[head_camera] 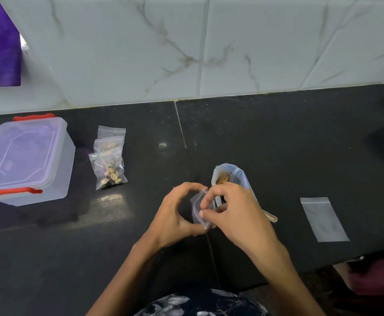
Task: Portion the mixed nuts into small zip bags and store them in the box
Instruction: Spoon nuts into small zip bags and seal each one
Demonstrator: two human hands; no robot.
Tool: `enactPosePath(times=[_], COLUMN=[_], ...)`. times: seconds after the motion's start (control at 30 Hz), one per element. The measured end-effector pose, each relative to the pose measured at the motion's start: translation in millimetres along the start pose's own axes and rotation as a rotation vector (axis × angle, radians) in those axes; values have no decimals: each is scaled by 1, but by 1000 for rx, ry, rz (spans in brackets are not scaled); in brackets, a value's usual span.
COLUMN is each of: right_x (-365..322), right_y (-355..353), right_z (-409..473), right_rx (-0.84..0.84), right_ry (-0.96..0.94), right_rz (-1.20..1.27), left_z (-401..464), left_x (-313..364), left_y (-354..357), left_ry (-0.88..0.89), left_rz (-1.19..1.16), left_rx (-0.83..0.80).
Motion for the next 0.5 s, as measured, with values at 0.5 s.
enactPosePath(times=[0.5], right_x=[97], right_y=[-36], right_z=[-4], right_rx=[-25], right_ry=[517], right_rz=[-158], left_z=[-5], left_x=[-16], left_y=[5], left_ry=[-81], left_rz=[-201], left_rx=[114])
Point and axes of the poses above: each hand's wrist, its own z-axis towards the middle knuckle, its own y-axis out of the palm, x = y × z, the point moved 2 cm from there along z, towards the middle knuckle, and after that the axes turned 2 degrees about -x, right-handed, at the moved point
